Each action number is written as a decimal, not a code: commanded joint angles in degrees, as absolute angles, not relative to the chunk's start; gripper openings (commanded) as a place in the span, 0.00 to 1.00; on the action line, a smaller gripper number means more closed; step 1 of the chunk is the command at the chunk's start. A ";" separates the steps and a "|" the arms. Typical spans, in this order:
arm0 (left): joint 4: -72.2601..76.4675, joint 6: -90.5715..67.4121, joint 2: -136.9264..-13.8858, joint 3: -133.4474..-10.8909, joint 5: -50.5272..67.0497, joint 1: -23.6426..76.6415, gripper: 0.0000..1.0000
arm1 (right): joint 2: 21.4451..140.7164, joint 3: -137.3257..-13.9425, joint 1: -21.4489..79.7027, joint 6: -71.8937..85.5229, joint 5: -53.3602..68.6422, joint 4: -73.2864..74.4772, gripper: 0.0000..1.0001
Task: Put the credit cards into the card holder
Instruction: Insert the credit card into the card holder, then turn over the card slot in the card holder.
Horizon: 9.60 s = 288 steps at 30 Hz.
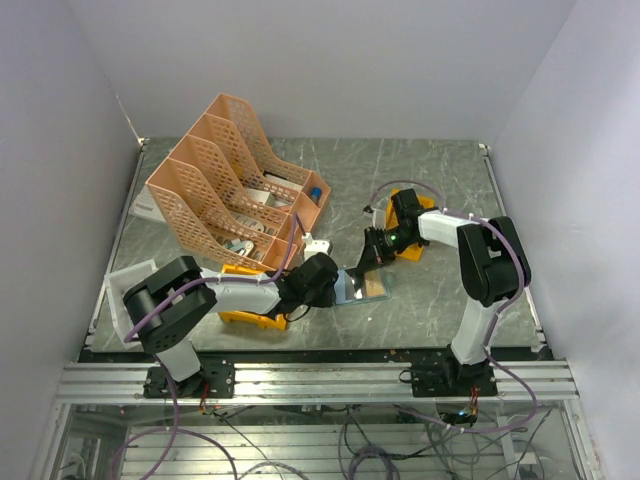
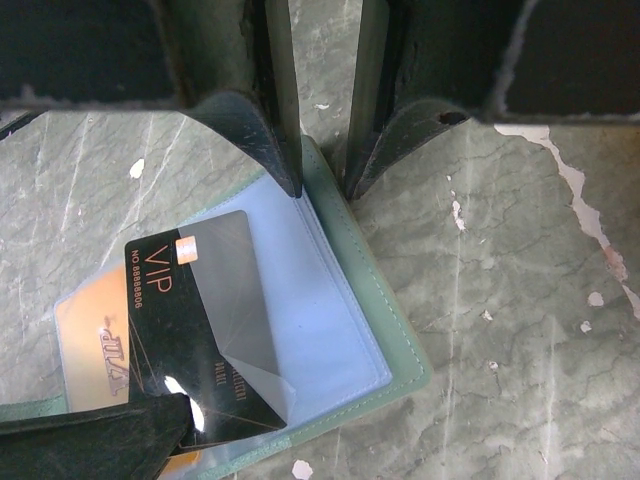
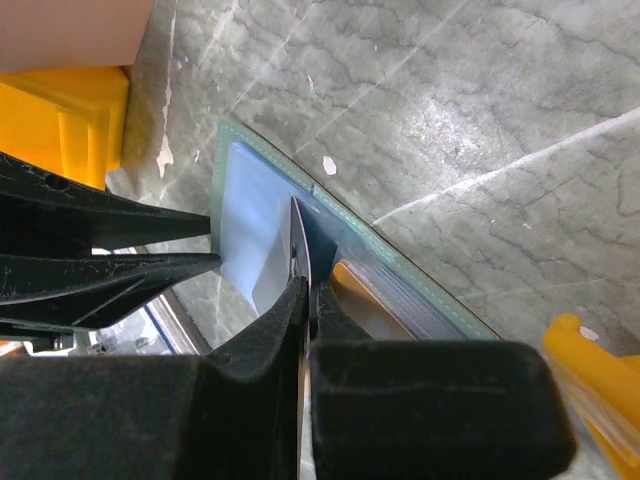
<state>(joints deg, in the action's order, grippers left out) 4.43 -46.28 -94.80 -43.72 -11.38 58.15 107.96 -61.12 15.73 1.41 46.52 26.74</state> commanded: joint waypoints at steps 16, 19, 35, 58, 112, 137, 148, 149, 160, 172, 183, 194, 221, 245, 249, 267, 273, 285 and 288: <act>4.09 -45.31 -95.72 -45.34 -11.85 57.40 0.35 | 112.40 -64.45 18.30 -1.41 47.11 29.40 0.05; 4.05 -45.35 -95.66 -45.34 -11.78 57.44 0.35 | 112.73 -64.55 18.40 -1.24 47.41 29.21 0.06; 5.15 -45.74 -91.49 -44.56 -11.57 57.39 0.37 | 114.83 -64.41 17.85 1.21 51.35 27.21 0.10; -12.03 -59.22 -105.60 -70.63 -24.89 66.92 0.31 | 115.16 -62.94 17.22 3.17 53.31 25.20 0.09; -25.58 -60.44 -110.35 -79.51 -38.27 68.89 0.36 | 112.01 -64.07 17.23 -0.26 51.94 27.02 0.29; -1.28 -48.79 -78.73 -44.99 -25.48 63.92 0.44 | 100.07 -61.46 21.43 -11.25 46.83 25.66 0.05; 14.08 -51.51 -76.57 -34.48 -10.24 55.40 0.27 | 105.82 -64.59 24.08 -14.05 40.31 30.80 0.00; 13.61 -51.51 -77.63 -35.06 -10.06 55.33 0.24 | 106.23 -64.79 24.16 -14.16 40.00 31.07 0.00; 10.79 -50.12 -86.78 -39.72 -7.89 54.19 0.12 | 108.59 -65.31 25.09 -13.81 37.37 31.35 0.00; 2.76 -48.87 -90.21 -43.89 -11.46 54.05 0.16 | 110.20 -65.68 25.26 -13.36 34.98 31.82 0.00; 2.11 -48.17 -93.38 -45.89 -10.02 54.05 0.07 | 110.27 -65.74 25.43 -13.18 34.98 31.85 0.00; 3.14 -48.07 -94.95 -46.75 -8.41 54.06 0.07 | 110.21 -65.75 25.49 -13.10 35.16 31.90 0.00; 1.23 -47.02 -96.38 -50.15 -6.11 54.97 0.07 | 109.67 -65.83 25.48 -13.00 35.76 31.88 0.00; -3.64 -45.17 -99.81 -57.93 -6.18 57.08 0.13 | 101.21 -65.81 23.30 -13.88 35.45 32.06 0.17; -2.50 -45.02 -100.72 -58.71 -5.09 57.42 0.14 | 99.38 -66.00 21.09 -14.10 36.98 32.41 0.18; -1.39 -43.97 -108.80 -66.71 -2.64 60.19 0.19 | 92.82 -64.38 8.41 -14.19 47.32 32.27 0.17; 1.50 -42.48 -103.03 -62.59 -5.97 60.47 0.23 | 91.17 -64.01 7.82 -14.59 50.24 31.92 0.17; -0.72 -42.46 -105.42 -64.42 -7.32 60.39 0.17 | 90.64 -63.81 7.55 -15.45 52.01 32.10 0.17; -2.40 -42.10 -108.65 -67.64 -6.79 60.40 0.16 | 90.71 -63.76 7.44 -15.56 52.03 32.25 0.17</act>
